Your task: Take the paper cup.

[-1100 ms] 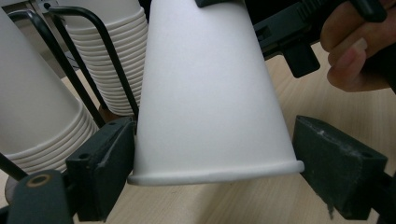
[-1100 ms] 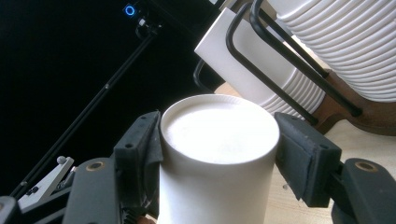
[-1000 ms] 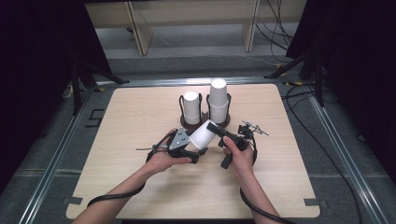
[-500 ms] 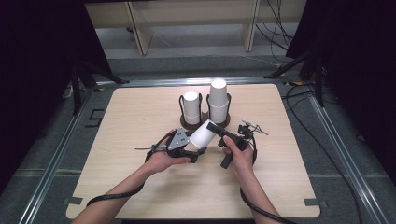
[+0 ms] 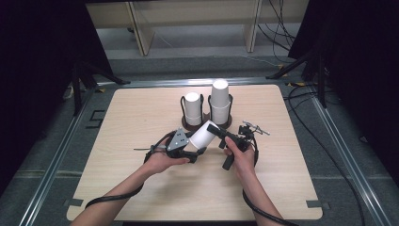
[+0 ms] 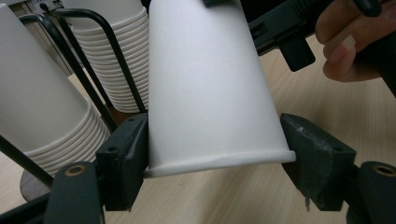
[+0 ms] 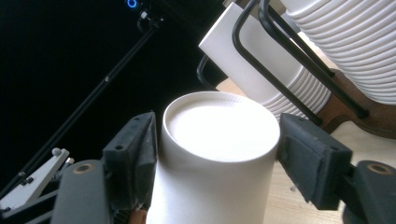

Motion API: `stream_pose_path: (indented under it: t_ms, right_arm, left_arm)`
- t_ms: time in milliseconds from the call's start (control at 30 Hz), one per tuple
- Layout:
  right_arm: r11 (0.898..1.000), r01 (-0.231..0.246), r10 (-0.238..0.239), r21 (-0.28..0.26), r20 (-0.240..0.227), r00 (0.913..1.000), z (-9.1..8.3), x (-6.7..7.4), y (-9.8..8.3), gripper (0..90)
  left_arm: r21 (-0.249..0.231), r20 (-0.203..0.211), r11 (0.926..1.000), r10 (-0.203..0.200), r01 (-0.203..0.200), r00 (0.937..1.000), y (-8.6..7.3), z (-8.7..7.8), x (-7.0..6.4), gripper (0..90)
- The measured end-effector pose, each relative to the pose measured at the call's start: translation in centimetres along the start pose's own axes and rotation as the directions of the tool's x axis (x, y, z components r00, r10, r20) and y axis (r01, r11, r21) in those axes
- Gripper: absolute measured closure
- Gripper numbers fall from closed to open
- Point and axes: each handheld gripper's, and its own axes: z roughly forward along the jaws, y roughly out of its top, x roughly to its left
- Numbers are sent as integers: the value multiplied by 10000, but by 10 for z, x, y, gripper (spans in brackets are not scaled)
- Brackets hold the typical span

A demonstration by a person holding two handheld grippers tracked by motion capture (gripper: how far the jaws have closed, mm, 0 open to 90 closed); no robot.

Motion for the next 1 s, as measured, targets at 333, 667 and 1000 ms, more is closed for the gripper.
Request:
stream_pose_path:
  t_ms: [333, 667, 1000]
  right_arm:
    - [9905, 1360, -1362, 205, 87, 9906, -4, 4, 0, 175]
    - [9581, 2850, -2863, 284, 722, 9554, -17, 13, 6, 168]
    - [9084, 4140, -4179, 575, 1501, 8960, -27, 20, 8, 178]
  left_arm:
    - [366, 72, 9988, 326, -328, 9994, 1, -4, 2, 283]
    - [1143, 375, 9920, 491, -531, 9981, 1, -12, 14, 286]
    - [1882, 533, 9742, 1162, -1243, 9918, 6, -22, 25, 286]
